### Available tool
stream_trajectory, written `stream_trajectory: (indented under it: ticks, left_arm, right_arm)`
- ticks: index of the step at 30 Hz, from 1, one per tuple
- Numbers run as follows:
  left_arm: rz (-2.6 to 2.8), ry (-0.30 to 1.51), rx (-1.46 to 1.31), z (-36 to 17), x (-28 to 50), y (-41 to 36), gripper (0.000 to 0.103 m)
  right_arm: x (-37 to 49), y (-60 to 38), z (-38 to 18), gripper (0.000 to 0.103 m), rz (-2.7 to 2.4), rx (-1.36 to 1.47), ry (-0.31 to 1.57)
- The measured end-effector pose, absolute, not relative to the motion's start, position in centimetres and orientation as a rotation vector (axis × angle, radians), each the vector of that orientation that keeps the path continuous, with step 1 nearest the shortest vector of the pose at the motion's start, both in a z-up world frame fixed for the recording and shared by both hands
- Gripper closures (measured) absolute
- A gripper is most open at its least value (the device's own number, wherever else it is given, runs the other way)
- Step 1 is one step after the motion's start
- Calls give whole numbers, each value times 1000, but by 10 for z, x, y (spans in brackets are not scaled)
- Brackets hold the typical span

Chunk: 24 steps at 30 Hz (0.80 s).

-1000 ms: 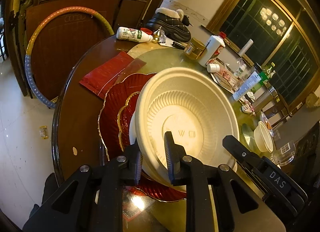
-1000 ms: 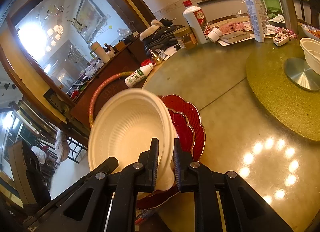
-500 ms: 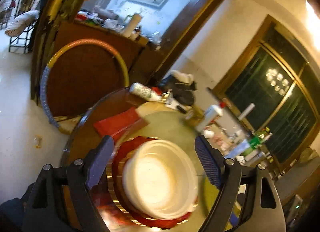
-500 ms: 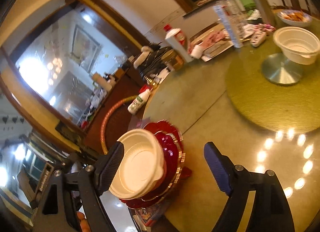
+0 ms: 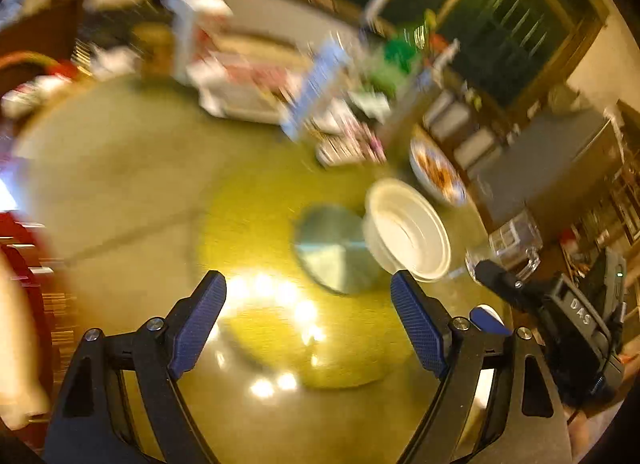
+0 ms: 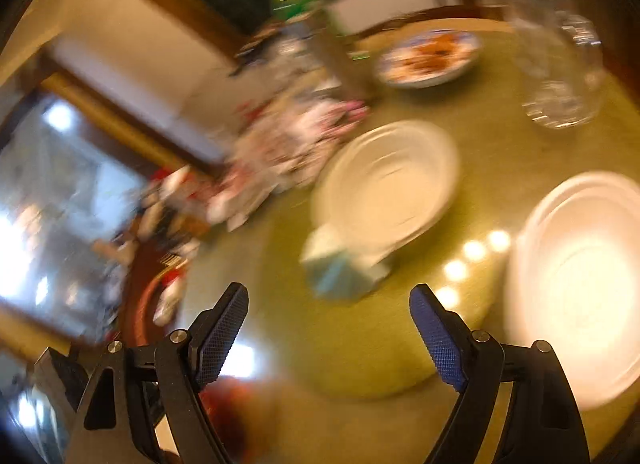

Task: Organize plates and bowls

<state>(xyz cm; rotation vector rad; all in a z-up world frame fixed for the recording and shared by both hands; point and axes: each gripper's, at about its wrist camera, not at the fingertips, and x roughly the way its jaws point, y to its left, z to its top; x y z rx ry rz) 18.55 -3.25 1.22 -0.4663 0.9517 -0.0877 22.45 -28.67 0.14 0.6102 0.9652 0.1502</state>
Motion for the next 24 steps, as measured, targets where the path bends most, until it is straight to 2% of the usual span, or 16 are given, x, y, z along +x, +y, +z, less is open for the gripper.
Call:
stream_trajectory:
  ticks: [8, 11, 14, 15, 16, 17, 18, 20, 24]
  left_arm:
    - [-100, 1016, -427, -9, 266, -109, 19]
    - [-54, 1026, -426, -19, 279, -107, 19]
    - [-22, 1050, -437, -33, 296, -107, 19]
    - [-11, 1056, -433, -38, 300, -107, 19]
    - [-9, 1062, -423, -41, 300, -109, 26]
    - [-26, 1075, -396, -45, 302, -112, 65]
    - [-46, 1114, -323, -51, 304, -119, 90]
    - [-46, 1105, -238, -49, 299, -123, 88]
    - [-59, 1053, -297, -34, 268, -100, 88]
  right_arm:
    - [285, -315, -25, 33, 50, 584, 1041]
    - [302, -314, -37, 47, 10, 572, 1061]
    - [316, -313, -50, 47, -42, 561, 1089]
    - [318, -312, -53, 50, -47, 566, 1089]
    - [321, -309, -55, 53, -49, 557, 1091]
    - [324, -303, -57, 62, -36, 529, 1104]
    - [324, -298, -59, 89, -25, 497, 1125]
    - [313, -291, -53, 91, -16, 474, 1105]
    - [280, -280, -35, 93, 43, 513, 1008]
